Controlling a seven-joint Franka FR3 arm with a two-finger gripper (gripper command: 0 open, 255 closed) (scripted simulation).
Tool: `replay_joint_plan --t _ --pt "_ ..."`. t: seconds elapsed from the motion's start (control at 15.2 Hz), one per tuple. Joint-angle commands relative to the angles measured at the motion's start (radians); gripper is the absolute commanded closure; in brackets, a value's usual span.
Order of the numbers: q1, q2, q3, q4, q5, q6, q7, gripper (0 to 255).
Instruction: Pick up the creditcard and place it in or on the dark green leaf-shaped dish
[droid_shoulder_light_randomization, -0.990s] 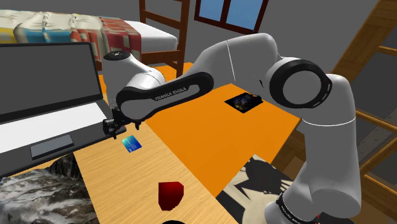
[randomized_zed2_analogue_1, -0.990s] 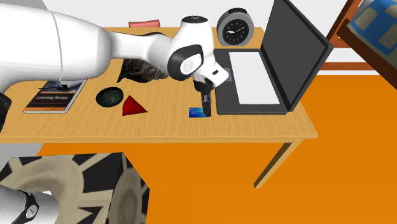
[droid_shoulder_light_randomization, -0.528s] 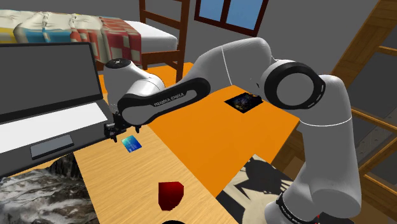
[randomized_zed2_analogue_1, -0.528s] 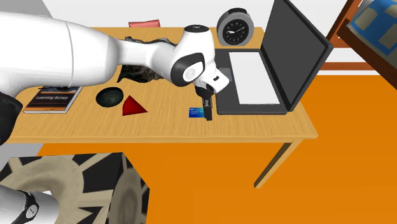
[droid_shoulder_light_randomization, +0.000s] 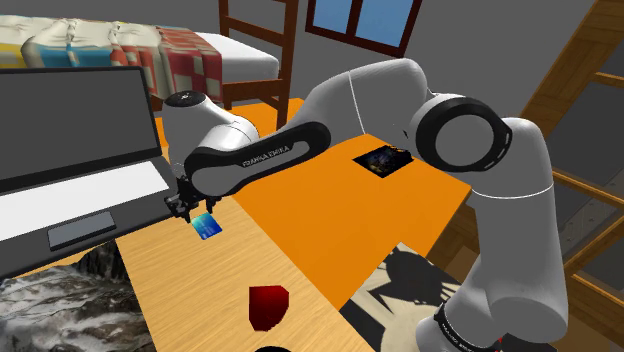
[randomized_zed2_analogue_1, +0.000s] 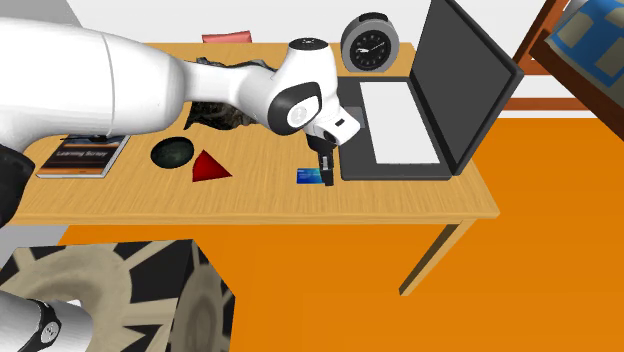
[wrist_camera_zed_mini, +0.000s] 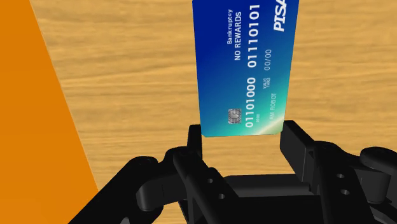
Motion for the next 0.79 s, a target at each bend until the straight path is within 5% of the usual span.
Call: replay_joint_plan --t 0.0,0.73 --pt "0.000 0.002 -0.001 -0.002 -0.001 0.000 0.001 255" --pt "-0.005 -0.030 0.010 0.031 0.019 -0.062 -0.018 255"
